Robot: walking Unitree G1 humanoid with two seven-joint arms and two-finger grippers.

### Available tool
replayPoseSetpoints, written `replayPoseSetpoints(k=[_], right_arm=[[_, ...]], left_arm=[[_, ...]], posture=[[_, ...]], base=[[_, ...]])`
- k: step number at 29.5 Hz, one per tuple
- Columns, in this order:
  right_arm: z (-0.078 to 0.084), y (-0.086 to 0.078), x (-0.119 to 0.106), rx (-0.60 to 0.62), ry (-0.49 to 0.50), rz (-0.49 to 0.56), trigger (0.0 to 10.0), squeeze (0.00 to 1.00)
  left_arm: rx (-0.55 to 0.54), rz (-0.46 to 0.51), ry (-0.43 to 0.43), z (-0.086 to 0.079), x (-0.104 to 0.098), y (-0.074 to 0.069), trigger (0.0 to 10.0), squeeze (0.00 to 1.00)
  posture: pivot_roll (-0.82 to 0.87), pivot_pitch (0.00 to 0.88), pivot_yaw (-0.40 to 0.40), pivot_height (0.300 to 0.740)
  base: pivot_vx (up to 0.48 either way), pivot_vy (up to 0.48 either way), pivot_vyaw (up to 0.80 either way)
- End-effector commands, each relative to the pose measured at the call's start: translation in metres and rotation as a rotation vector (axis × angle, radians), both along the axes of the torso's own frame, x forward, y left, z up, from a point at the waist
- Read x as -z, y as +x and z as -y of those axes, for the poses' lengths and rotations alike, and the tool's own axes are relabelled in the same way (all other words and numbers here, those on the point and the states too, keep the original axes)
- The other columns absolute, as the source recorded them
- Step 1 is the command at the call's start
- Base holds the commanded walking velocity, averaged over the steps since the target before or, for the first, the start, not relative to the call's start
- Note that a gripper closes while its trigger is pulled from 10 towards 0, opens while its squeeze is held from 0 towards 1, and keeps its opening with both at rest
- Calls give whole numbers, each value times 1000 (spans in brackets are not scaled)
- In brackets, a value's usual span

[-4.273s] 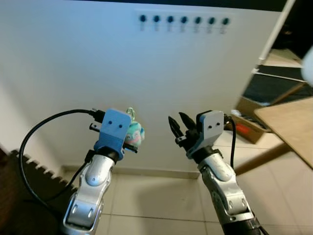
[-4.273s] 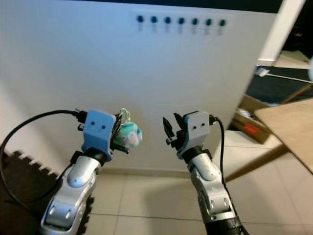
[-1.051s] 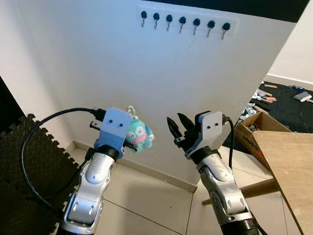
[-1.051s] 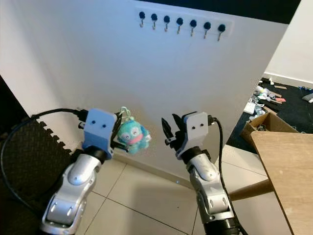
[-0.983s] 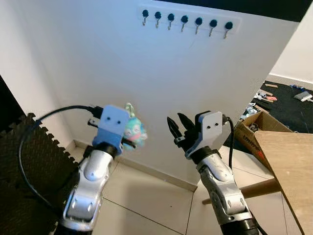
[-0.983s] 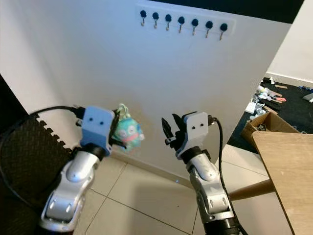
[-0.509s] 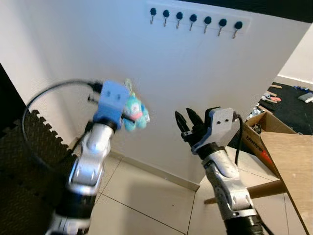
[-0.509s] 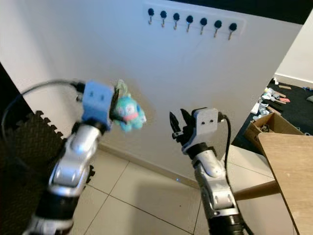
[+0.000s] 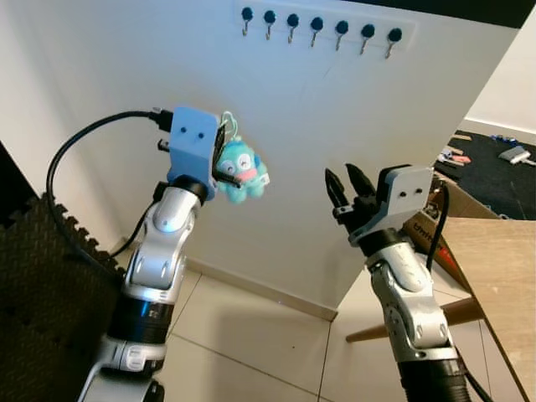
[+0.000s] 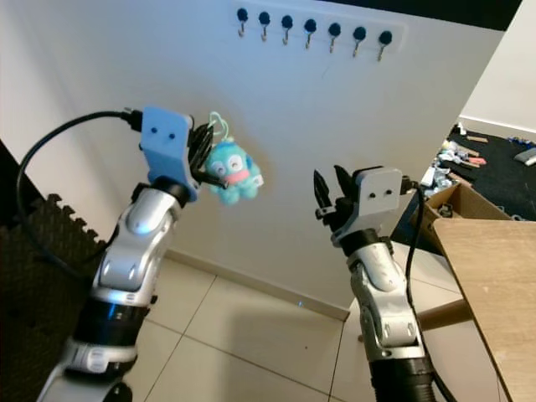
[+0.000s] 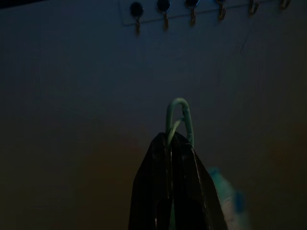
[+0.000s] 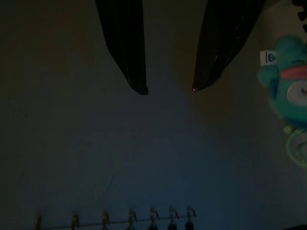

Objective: Hang keys on a hook

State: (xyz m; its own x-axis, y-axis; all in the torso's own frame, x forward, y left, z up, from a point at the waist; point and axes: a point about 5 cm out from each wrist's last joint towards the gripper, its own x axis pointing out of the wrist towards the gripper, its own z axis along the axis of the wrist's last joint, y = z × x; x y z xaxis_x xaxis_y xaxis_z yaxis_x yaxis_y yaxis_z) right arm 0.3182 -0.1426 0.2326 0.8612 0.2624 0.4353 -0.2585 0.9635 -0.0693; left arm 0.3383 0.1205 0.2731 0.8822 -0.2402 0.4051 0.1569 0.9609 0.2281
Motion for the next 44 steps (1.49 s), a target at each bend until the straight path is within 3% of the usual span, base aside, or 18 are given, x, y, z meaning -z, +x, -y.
replayPoseSetpoints(k=[1, 2, 11, 16, 19, 28, 32, 44], right_arm=[[3, -2, 2, 5, 0, 5, 10000, 0], [1, -4, 0, 1, -5, 20, 10000, 0], [4, -17, -3, 43, -1, 70, 10000, 0], [13, -41, 3, 108, 4, 60, 10000, 0], [14, -47, 9, 118, 3, 38, 10000, 0], [18, -52, 17, 146, -2, 9, 10000, 0], [15, -59, 23, 139, -4, -24, 10000, 0], [8, -54, 20, 111, -3, -17, 10000, 0]], left_arm=[[22, 53, 9, 4, -3, -12, 10000, 0], [26, 83, 45, 6, -1, -24, 10000, 0], [-31, 63, 25, -4, 8, -50, 10000, 0], [-69, 50, 37, -12, 13, -71, 10000, 0], [-70, 28, 39, -13, 17, -77, 10000, 0], [-114, -8, 46, -21, 25, -84, 10000, 0], [-130, -42, 51, -27, 33, -94, 10000, 0], [-179, -27, 87, -34, 31, -93, 10000, 0]], posture=[[47, 160, -34, 740], [61, 149, -37, 740], [87, 134, -40, 740], [77, 132, -33, 740], [72, 136, -29, 740], [63, 138, -16, 740], [62, 135, -12, 740], [76, 111, -15, 740]], base=[[0, 0, 0], [0, 0, 0], [0, 0, 0], [0, 0, 0], [0, 0, 0], [0, 0, 0], [0, 0, 0], [0, 0, 0]])
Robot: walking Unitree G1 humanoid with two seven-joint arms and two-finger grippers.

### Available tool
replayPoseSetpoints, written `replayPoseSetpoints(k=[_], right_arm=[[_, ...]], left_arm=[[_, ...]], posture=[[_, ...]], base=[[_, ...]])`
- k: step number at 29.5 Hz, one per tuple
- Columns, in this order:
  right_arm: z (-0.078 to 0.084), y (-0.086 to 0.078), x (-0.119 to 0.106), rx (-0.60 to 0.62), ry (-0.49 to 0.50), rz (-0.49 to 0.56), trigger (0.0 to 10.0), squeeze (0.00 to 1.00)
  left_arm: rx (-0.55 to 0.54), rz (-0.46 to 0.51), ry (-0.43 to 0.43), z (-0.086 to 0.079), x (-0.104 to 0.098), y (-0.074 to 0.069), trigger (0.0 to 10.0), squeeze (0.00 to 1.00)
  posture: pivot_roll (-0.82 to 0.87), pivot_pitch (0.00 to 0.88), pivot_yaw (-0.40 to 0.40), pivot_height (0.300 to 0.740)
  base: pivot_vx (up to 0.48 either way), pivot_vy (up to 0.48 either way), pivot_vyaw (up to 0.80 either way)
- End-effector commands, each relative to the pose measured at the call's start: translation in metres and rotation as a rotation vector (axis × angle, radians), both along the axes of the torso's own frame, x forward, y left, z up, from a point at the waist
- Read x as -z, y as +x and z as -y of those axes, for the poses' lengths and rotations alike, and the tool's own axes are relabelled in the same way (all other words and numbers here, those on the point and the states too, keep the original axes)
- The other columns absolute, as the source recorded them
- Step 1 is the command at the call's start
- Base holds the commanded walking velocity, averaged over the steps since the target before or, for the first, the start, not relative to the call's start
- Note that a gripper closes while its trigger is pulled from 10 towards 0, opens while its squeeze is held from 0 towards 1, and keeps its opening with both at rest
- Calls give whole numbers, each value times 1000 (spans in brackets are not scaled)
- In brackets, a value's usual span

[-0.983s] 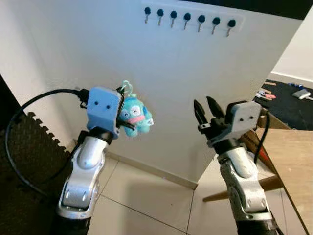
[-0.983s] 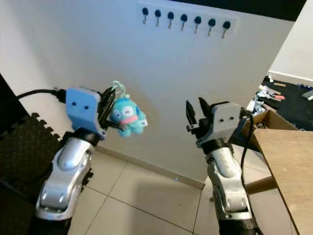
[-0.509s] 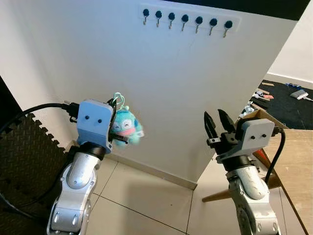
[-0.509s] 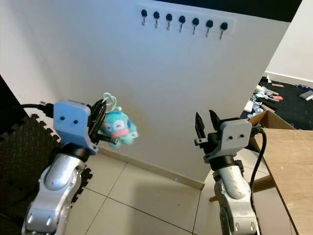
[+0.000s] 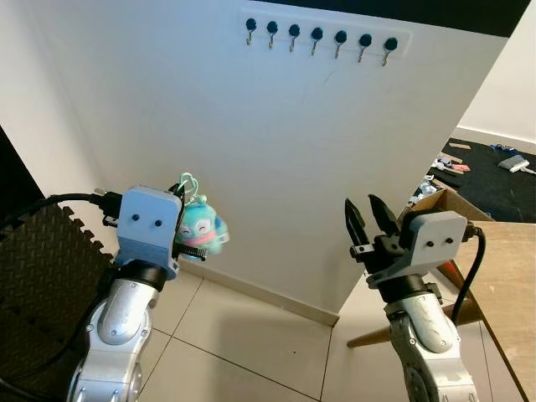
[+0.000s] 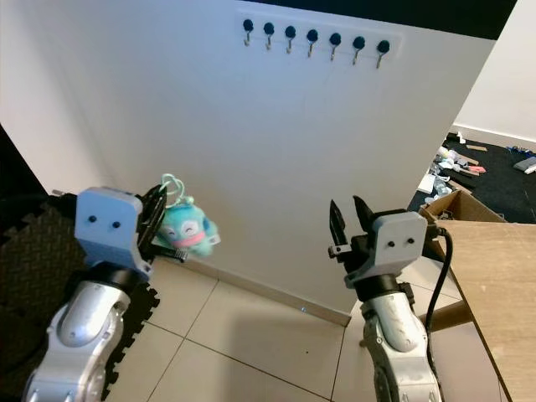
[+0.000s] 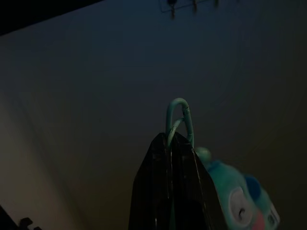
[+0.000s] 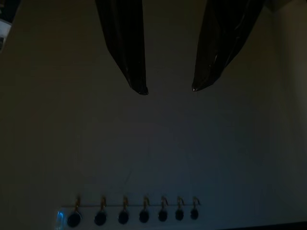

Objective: Hang keys on a hook

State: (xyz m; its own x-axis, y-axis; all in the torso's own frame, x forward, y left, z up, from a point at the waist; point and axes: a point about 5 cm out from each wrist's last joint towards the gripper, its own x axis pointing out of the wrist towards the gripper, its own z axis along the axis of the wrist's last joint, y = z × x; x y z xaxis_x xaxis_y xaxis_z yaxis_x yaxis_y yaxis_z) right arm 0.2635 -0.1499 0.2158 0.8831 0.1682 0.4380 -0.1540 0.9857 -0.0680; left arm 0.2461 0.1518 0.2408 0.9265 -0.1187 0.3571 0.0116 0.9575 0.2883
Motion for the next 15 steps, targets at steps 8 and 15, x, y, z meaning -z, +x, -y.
replayPoseSetpoints(k=[8, 15], right_arm=[[-1, 3, 4, -5, 2, -26, 10000, 0], [-1, 4, 4, -11, 1, -30, 10000, 0]], left_arm=[[-19, 33, 33, -1, -4, 0, 10000, 0], [-19, 38, 35, -1, -6, 2, 10000, 0]], posture=[[83, 107, -17, 740], [85, 107, -18, 740]], base=[[408, 0, 0], [480, 0, 0]])
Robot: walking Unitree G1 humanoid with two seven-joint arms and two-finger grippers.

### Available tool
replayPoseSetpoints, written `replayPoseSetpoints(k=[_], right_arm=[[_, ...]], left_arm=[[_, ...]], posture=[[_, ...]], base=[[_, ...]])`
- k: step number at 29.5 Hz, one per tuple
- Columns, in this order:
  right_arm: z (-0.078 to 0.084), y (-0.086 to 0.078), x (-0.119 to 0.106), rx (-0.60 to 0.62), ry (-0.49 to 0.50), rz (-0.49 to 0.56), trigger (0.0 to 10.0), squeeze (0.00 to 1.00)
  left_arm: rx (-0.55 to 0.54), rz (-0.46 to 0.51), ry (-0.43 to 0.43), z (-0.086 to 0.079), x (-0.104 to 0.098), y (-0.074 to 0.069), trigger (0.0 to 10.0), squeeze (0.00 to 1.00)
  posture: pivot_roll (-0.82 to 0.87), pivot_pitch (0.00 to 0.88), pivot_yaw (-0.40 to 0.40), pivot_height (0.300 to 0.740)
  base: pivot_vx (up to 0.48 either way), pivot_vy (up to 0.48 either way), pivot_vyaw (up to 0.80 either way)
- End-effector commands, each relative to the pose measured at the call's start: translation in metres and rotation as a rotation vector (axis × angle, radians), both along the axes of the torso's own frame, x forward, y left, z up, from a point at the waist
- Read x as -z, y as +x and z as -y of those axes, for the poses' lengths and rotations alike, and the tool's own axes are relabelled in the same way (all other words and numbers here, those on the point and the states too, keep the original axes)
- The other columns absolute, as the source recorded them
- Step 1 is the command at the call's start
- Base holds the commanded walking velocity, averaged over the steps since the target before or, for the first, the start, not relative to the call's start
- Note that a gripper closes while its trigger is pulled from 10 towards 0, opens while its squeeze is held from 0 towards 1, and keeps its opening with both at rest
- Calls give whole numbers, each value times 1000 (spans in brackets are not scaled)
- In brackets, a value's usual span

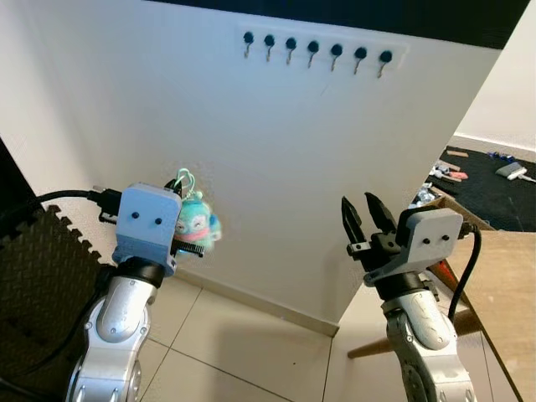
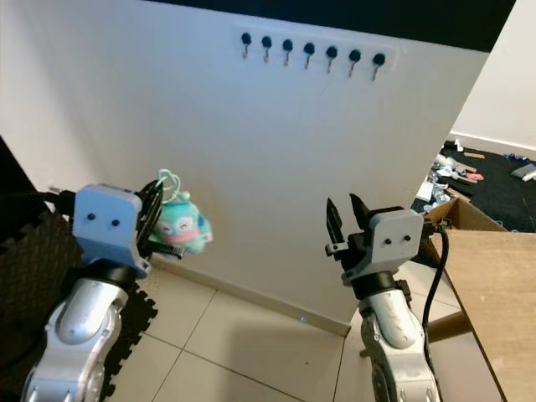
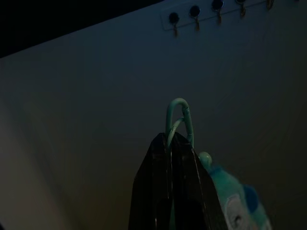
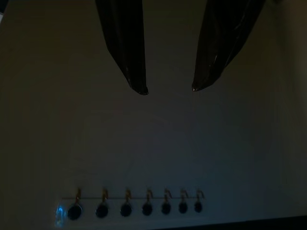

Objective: Hang keys on a hook

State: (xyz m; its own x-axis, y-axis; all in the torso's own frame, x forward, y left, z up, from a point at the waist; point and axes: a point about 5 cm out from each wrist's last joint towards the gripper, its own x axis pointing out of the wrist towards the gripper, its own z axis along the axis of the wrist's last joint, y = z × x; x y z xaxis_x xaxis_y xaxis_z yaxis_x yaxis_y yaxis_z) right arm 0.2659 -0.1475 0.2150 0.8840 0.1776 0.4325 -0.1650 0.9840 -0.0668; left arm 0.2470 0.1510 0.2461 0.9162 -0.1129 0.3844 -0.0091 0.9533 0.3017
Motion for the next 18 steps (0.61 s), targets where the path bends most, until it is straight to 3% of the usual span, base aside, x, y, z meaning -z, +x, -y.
replayPoseSetpoints(k=[1, 18], right_arm=[[1, 2, 4, 0, 1, -24, 10000, 0], [-1, 3, 5, -6, 1, -29, 10000, 0]], left_arm=[[-7, 7, 21, -1, 0, 1, 10000, 0], [19, 39, 16, 7, -7, 6, 10000, 0]], posture=[[85, 107, -18, 740], [87, 109, -24, 740]], base=[[480, 0, 0], [480, 0, 0]])
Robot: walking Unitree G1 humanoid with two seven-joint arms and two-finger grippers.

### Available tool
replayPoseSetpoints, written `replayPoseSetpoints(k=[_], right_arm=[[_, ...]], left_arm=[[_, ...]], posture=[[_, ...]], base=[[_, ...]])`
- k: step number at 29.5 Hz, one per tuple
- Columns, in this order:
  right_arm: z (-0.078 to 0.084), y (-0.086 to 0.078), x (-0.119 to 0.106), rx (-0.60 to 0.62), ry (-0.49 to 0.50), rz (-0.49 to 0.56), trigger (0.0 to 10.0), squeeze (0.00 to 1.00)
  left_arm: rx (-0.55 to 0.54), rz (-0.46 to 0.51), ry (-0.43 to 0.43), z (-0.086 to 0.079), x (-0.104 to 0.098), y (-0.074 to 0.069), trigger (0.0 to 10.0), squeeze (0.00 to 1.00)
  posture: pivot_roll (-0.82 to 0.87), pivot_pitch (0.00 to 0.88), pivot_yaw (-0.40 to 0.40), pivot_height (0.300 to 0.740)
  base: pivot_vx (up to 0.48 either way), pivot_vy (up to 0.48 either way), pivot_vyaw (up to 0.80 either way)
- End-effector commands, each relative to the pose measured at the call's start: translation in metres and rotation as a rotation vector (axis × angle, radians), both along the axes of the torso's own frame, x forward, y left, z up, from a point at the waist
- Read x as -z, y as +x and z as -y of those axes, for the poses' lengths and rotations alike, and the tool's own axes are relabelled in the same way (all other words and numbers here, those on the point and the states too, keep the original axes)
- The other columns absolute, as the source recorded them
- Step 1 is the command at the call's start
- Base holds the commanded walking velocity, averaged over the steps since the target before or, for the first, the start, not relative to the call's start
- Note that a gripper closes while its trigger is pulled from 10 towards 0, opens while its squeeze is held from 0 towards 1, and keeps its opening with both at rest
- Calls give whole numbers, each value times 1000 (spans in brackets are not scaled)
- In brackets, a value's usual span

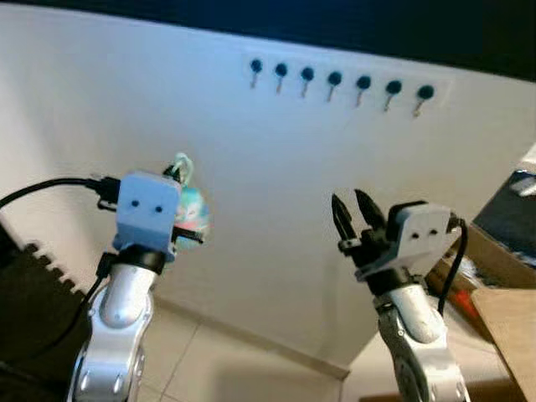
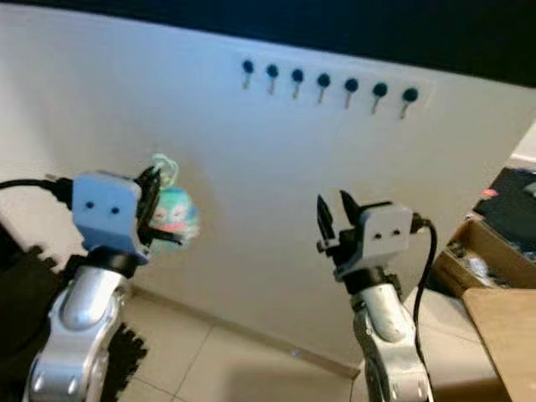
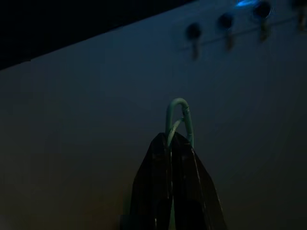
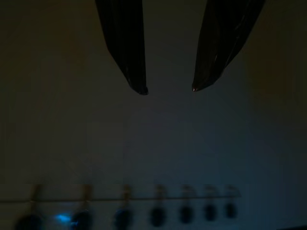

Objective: Hang keys on a hook

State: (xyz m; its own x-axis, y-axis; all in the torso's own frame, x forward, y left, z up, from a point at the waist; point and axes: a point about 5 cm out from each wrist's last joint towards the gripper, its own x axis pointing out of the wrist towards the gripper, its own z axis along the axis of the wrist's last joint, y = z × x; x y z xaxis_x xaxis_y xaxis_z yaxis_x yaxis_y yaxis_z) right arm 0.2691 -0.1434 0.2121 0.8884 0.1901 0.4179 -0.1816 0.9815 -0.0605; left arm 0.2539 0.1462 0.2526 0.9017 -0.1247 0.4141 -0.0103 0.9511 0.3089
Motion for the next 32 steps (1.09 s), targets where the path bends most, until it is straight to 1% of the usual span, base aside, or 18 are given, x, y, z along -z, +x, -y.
replayPoseSetpoints(k=[1, 5, 10, 11, 12, 14, 15, 16, 19, 20, 24, 26, 28, 31, 32], right_arm=[[3, 0, 2, 10, -3, -12, 10000, 0], [3, 0, 2, 8, -1, -14, 10000, 0], [3, 0, 4, 6, 3, -21, 10000, 0], [3, 0, 4, 6, 3, -21, 10000, 0], [3, -1, 5, 6, 1, -23, 10000, 0], [3, -1, 6, 5, -2, -25, 10000, 0], [3, -1, 6, 6, -3, -26, 10000, 0], [3, -1, 6, 6, -3, -26, 10000, 0], [2, -2, 8, 4, -8, -32, 10000, 0], [2, -2, 8, 4, -8, -32, 10000, 0], [0, -5, 14, 1, -25, -44, 10000, 0], [0, -6, 15, 2, -29, -48, 10000, 0], [0, -6, 15, -3, -30, -43, 10000, 0], [-5, -6, 7, -37, -29, -16, 10000, 0], [-5, -6, 7, -37, -29, -16, 10000, 0]], left_arm=[[12, 5, 9, 3, 0, 0, 10000, 0], [28, 0, 9, 4, 0, -1, 10000, 0], [123, -25, 9, 11, 0, -2, 10000, 0], [123, -25, 9, 11, 0, -2, 10000, 0], [224, -72, -40, 16, 0, -3, 10000, 0], [307, -109, -71, 20, 0, -5, 10000, 0], [347, -124, -74, 21, -1, -5, 10000, 0], [347, -124, -74, 21, -1, -5, 10000, 0], [450, -156, -75, 20, -3, -8, 10000, 0], [450, -156, -75, 20, -3, -8, 10000, 0], [553, -171, -108, 16, -12, -9, 10000, 0], [600, -171, -104, 15, -17, -9, 10000, 0], [639, -174, -120, 16, -21, -7, 10000, 0], [643, -153, -146, 18, -30, 4, 10000, 0], [643, -153, -146, 18, -30, 4, 10000, 0]], posture=[[87, 109, -24, 740], [87, 109, -24, 740], [88, 111, -25, 740], [88, 111, -25, 740], [88, 111, -25, 740], [86, 111, -23, 740], [86, 111, -23, 740], [86, 111, -23, 740], [84, 111, -21, 740], [84, 111, -21, 740], [84, 111, -21, 740], [83, 113, -20, 740], [81, 114, -19, 740], [75, 113, -15, 740], [75, 113, -15, 740]], base=[[480, 0, 0], [419, 0, 0], [0, 0, 0], [0, 0, 0], [0, 0, 0], [0, 0, 0], [0, 0, 0], [0, 0, 0], [0, 0, 0], [0, 0, 0], [0, 0, 0], [0, 0, 0], [0, 0, 0], [0, 0, 0], [0, 0, 0]])
